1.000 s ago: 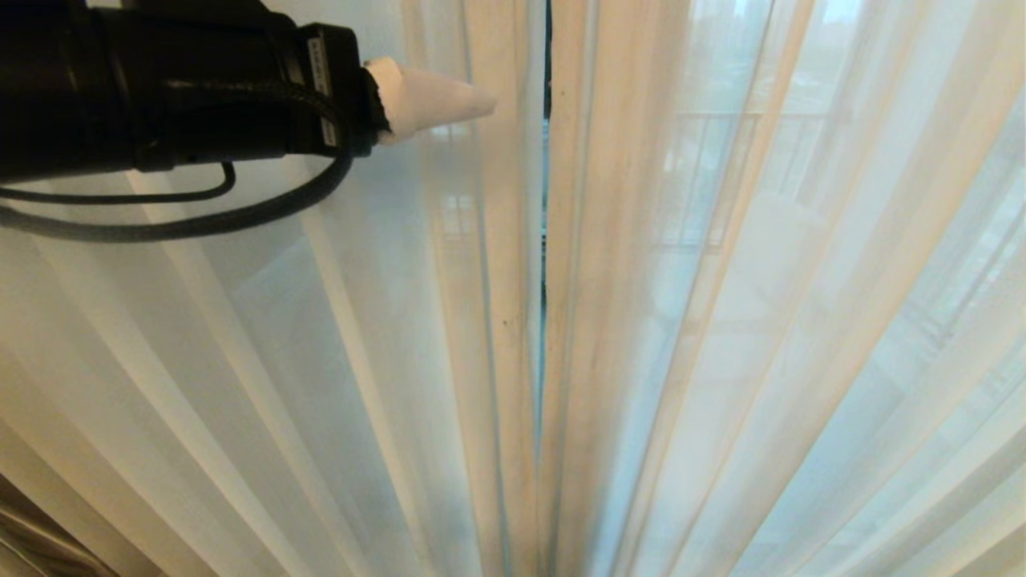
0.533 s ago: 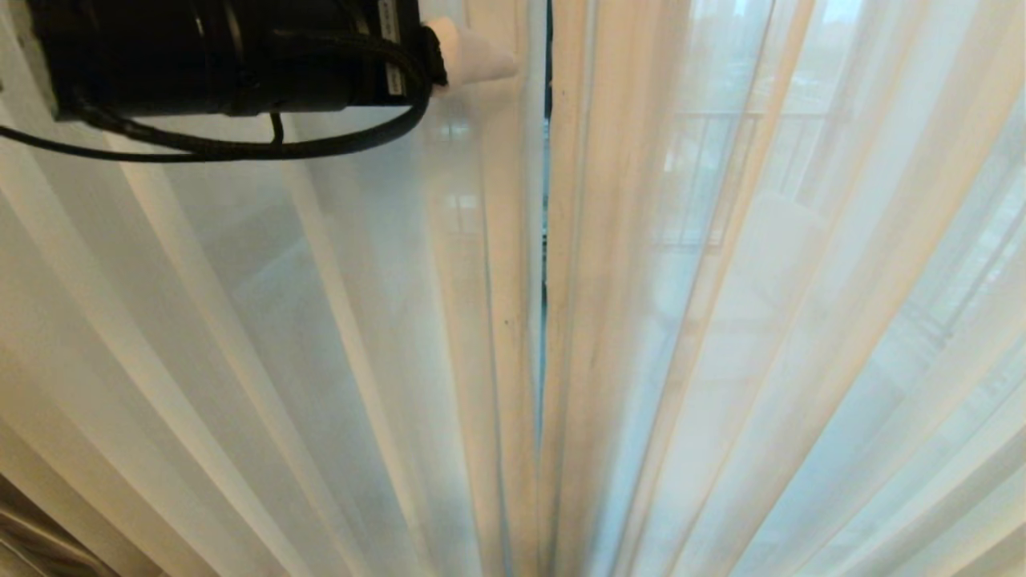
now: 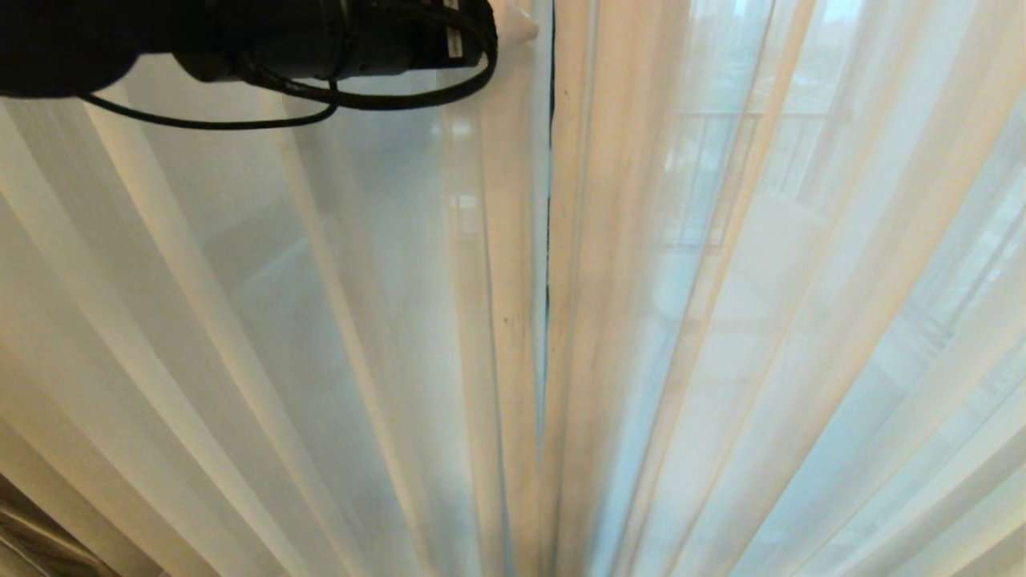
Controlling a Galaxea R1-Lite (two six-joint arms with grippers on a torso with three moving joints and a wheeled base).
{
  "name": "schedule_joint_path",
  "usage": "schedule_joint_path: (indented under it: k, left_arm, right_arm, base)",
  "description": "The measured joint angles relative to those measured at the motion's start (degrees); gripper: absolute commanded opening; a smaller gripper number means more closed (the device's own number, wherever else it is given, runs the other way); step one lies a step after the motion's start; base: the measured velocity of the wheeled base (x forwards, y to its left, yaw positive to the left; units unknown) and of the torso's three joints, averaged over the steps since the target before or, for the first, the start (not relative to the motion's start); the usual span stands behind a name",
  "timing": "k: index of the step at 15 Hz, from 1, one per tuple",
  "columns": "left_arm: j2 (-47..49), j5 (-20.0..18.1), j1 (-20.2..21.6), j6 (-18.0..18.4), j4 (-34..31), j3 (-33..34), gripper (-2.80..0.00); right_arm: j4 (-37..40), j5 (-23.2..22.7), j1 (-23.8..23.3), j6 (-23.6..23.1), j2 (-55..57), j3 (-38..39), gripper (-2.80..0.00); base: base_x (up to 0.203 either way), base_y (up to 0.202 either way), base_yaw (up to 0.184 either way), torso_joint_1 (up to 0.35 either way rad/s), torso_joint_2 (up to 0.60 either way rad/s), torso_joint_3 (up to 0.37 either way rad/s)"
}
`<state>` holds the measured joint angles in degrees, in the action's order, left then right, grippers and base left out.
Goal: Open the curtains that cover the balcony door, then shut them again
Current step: Pull the inner curtains open on both sides
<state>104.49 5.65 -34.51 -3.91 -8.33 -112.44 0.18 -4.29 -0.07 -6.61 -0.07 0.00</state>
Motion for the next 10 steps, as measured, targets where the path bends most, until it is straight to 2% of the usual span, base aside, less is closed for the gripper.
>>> schedule_joint_path:
  k: [3, 10]
  left_arm:
    - [2.2, 2.6, 0.0, 0.3, 0.1, -1.2, 0.0]
    - [5.1, 2.9, 0.0, 0.1, 1.5, -1.5, 0.0]
  right_arm:
    - [0.0, 0.0, 0.0, 0.0, 0.0, 0.0, -2.8]
    - [0.0, 0.0, 0.0, 0.0, 0.0, 0.0, -2.8]
  base:
    - [0.0, 0.0, 0.0, 0.0, 0.0, 0.0]
    - [0.0, 0.0, 0.0, 0.0, 0.0, 0.0]
